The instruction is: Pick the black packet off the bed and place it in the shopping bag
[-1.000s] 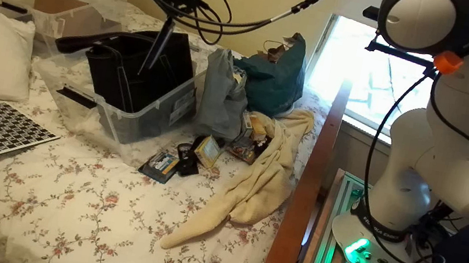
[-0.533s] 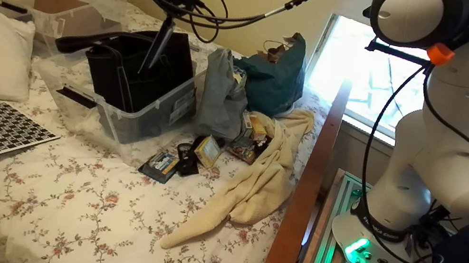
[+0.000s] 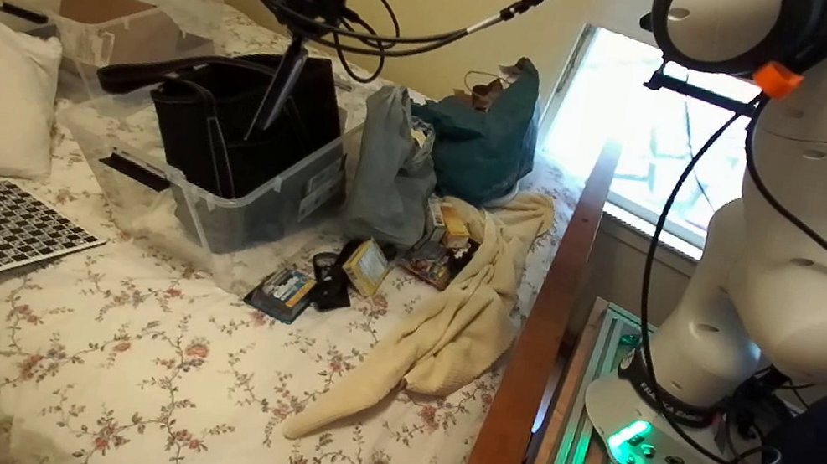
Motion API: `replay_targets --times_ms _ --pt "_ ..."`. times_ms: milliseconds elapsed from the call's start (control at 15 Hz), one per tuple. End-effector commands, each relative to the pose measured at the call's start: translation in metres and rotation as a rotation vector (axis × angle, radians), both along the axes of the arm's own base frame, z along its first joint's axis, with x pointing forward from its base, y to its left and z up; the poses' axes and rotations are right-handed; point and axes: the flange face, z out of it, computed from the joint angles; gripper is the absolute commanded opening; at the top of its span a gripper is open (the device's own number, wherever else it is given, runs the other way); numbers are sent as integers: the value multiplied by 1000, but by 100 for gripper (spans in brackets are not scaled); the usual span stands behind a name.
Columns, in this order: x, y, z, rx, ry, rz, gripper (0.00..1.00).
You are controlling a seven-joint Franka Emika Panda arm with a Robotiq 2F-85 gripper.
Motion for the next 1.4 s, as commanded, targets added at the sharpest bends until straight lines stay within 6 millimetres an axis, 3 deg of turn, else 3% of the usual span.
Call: replay_targets --times_ms 0,533,600,1333 --pt "10 -6 0 -4 39 -25 1" --pt "27 -14 -7 39 109 -69 1" --pt "16 -16 -6 39 104 -44 4" --pt "26 -17 -9 43 113 -47 1"
